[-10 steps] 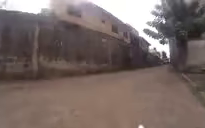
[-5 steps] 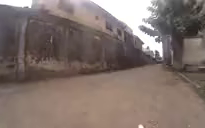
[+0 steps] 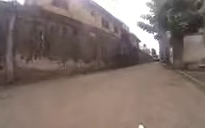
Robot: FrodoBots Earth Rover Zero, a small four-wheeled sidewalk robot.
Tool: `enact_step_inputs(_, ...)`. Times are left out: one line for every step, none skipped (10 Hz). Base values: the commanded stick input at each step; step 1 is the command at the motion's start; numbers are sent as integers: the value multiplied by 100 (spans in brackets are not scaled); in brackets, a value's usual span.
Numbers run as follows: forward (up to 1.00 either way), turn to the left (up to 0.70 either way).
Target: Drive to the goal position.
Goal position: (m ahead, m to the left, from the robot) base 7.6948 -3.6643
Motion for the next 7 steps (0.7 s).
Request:
enact_step_inputs(70,0)
enact_step_inputs(70,0)
enact_step_inputs(70,0)
enact_step_inputs(70,0)
enact_step_inputs(70,0)
enact_step_inputs(70,0)
enact_step_inputs(70,-31)
